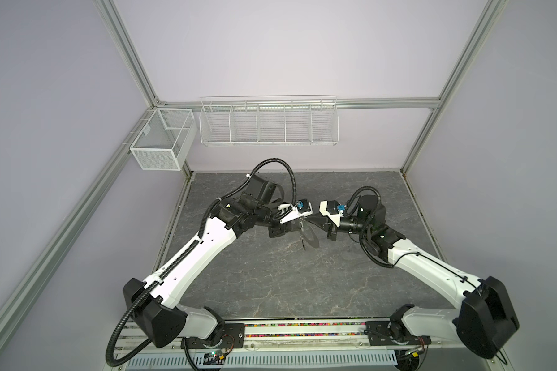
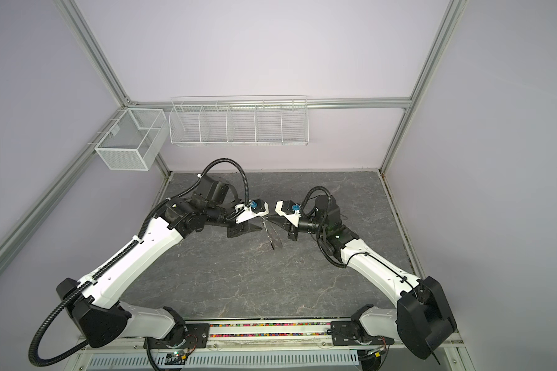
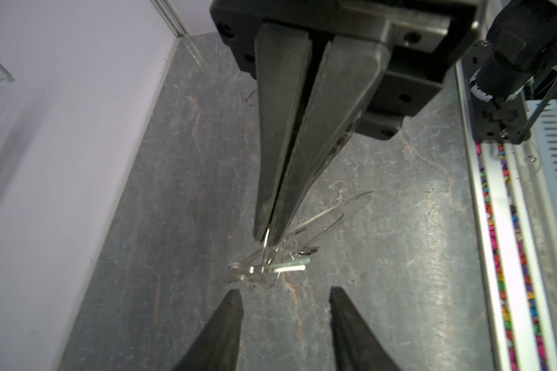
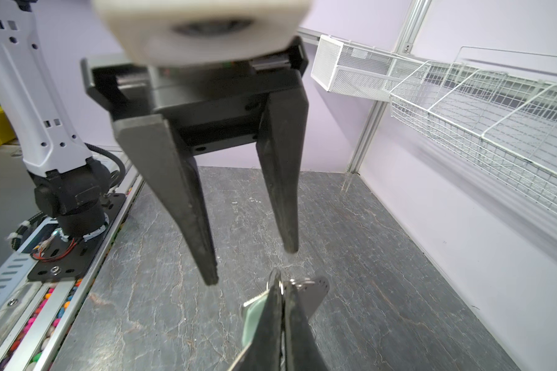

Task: Attach keys to a key ring
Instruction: Insert the key into the keyring.

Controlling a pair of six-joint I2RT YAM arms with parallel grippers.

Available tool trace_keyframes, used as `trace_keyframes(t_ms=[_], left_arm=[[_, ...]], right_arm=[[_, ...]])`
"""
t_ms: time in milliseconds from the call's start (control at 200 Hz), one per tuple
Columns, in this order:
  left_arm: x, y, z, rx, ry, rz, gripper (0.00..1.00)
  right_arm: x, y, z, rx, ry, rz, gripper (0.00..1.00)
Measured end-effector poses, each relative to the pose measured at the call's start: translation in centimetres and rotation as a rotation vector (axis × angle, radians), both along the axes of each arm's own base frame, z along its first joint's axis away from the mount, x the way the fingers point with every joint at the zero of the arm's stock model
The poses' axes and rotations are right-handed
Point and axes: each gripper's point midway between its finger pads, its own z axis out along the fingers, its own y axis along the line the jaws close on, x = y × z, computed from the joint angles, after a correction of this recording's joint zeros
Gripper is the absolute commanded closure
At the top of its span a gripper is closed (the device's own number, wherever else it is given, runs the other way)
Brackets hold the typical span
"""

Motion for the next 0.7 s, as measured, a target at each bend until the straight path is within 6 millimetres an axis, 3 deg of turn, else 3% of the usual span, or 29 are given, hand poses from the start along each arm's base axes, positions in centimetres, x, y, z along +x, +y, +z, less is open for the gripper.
trace_keyframes(t_ms=[135,375,490,700], left_arm=[[0.6,1.0,0.3,-0.073,-0.01,0.073,0.45],[0.8,0.0,-0.5,-0.197,0.041,0.113,0.44],[1.4,-0.4,-0.7,-0.245,0.065,0.153,0.48],[2.8,-0.9,1.4,-0.343,0.036,0.208,0.57]], right_arm=[[0.7,0.0,0.8,0.034,-0.001,-0.034,0.93],[1.7,-0.2,2.5,0.099,-0.011,-0.084,0.93],[2.0,-0.3,3.2,0.124,-0.014,-0.105,0.93],[2.5,-0.5,3.8,0.147,-0.018,-0.134,0.93]])
